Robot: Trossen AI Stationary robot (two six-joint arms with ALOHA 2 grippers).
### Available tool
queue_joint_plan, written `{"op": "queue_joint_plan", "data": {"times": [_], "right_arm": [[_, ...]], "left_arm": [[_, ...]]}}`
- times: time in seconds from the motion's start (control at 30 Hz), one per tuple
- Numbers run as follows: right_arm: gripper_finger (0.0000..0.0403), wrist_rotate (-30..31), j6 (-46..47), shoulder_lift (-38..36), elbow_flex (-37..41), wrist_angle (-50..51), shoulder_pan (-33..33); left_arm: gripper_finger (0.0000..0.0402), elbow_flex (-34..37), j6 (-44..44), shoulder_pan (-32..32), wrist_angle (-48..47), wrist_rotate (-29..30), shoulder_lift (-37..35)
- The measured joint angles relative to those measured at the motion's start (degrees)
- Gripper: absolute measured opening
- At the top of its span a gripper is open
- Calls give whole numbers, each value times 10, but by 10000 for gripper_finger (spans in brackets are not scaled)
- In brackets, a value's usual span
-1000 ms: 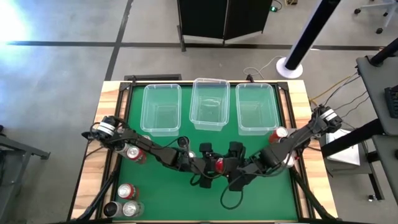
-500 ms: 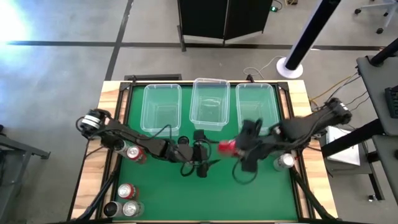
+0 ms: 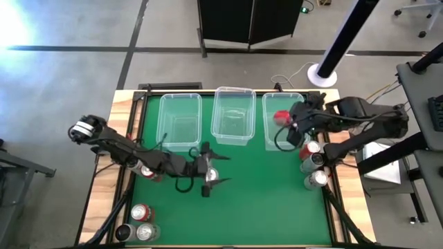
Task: Sort soda cans
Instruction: Put the top middle orange soda can into the right transparent bin
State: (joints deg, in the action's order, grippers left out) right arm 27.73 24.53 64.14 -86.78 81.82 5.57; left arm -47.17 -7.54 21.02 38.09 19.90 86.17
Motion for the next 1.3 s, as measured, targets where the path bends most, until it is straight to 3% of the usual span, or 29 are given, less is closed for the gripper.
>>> {"op": "queue_joint_plan", "data": {"times": [0.1, 0.23, 0.43, 0.63, 1.03, 1.3], "right_arm": [[292, -26, -18, 0, 13, 29, -48], [292, -46, -67, 12, 46, -8, -110], [292, -177, -144, 54, 128, -77, -235], [292, -255, -202, 95, 199, -146, -315], [295, -340, -231, 117, 308, -260, -354], [334, -368, -247, 117, 316, -266, -354]], "left_arm": [[315, 17, -3, 3, 25, -32, -14], [315, 38, -4, 1, 61, -36, -33], [315, 50, -4, 5, 70, -42, -45], [315, 49, 3, 7, 64, -42, -41], [315, 50, 16, 7, 46, -40, -41], [315, 50, 22, 7, 59, -21, -41]]}}
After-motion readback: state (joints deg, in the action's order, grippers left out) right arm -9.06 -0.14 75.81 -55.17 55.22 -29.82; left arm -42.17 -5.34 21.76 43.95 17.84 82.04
